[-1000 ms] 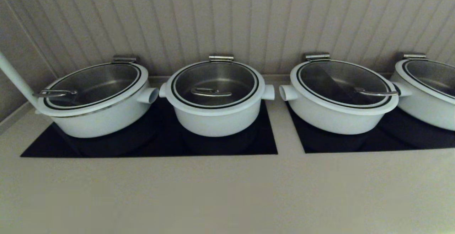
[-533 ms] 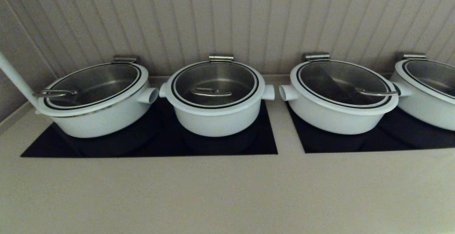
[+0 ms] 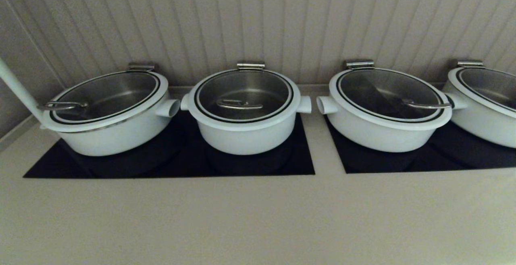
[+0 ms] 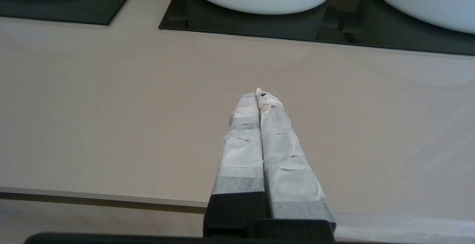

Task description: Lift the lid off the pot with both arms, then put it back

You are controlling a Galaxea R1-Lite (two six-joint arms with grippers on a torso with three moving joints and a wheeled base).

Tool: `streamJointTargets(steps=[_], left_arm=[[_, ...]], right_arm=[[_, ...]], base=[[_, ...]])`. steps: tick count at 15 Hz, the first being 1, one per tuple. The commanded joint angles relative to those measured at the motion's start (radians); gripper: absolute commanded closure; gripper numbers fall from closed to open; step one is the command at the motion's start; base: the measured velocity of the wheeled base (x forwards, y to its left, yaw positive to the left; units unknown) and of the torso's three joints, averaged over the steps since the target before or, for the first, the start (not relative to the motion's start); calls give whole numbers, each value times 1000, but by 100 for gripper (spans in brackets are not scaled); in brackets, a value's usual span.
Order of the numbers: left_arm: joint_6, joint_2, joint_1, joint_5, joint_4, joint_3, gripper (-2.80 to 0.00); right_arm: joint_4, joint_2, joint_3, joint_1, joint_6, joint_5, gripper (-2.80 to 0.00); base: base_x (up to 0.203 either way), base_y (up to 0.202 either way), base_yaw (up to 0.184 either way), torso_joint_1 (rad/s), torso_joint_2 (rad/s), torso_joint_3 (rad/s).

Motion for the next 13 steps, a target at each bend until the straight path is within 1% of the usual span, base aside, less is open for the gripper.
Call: streamJointTargets(steps=[1, 13], left_arm=[[0, 0, 0, 0, -1, 0, 0], [0, 0, 0, 0, 0, 0, 0]], right_arm=[[0, 2, 0, 0, 0, 2, 0], [1, 2, 0, 0, 2, 0, 0]], base=[[0, 0, 0, 0, 0, 0], [0, 0, 0, 0, 0, 0]])
